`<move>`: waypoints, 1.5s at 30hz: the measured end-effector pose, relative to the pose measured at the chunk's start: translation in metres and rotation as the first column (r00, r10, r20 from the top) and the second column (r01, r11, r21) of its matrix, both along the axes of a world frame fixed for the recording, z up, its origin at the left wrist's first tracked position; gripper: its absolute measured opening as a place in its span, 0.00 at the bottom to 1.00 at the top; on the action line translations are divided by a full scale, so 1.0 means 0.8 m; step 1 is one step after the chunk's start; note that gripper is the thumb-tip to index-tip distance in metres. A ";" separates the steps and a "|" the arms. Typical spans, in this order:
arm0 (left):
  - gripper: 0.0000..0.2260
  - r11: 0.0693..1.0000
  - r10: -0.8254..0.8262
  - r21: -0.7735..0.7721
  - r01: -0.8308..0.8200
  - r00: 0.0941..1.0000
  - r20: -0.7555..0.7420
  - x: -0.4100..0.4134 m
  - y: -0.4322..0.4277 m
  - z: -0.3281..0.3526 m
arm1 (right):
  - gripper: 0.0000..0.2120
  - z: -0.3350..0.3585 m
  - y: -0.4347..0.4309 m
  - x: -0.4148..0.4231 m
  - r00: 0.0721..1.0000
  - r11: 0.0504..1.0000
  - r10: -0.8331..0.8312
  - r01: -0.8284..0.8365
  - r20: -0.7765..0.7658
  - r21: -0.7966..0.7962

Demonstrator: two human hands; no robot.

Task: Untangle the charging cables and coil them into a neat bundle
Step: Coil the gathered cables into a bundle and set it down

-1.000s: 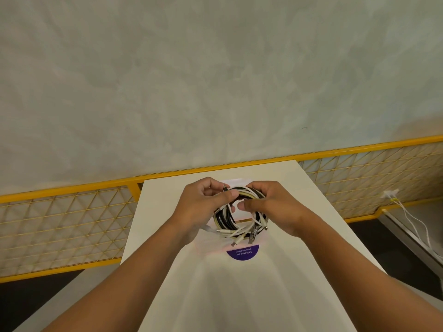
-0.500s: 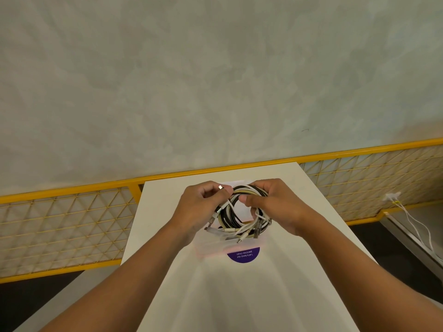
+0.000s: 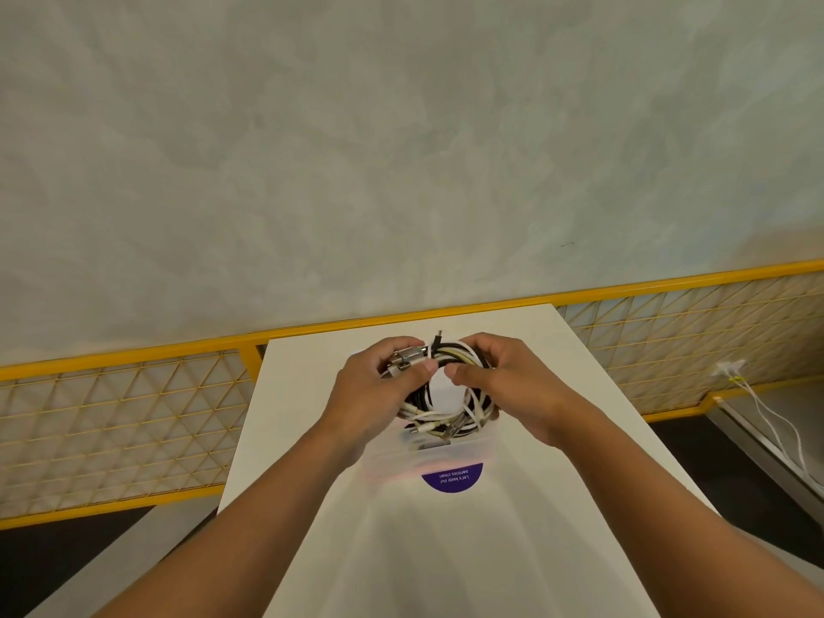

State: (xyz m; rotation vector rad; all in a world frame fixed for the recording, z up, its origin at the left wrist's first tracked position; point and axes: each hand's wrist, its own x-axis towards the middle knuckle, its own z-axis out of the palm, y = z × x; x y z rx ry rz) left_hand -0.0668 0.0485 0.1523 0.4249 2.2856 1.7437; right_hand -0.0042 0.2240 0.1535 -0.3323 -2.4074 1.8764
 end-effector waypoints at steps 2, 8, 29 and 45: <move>0.11 0.997 -0.034 -0.072 0.032 0.999 -0.018 -0.002 -0.002 -0.003 | 0.08 0.001 0.003 0.003 0.998 0.996 0.039 -0.042 0.047 0.077; 0.16 0.973 -0.168 -0.153 0.171 0.985 0.035 0.007 -0.004 -0.007 | 0.15 -0.008 0.006 0.010 0.973 0.950 0.180 -0.209 0.142 0.230; 0.15 0.971 -0.109 -0.157 0.178 0.922 0.370 0.055 -0.028 -0.134 | 0.07 -0.123 0.008 0.058 0.924 0.996 0.061 -0.081 0.378 0.039; 0.19 0.793 -0.113 -0.528 0.306 0.924 0.365 0.112 -0.045 -0.238 | 0.08 -0.251 -0.041 0.109 0.741 0.955 0.116 -0.266 0.661 0.130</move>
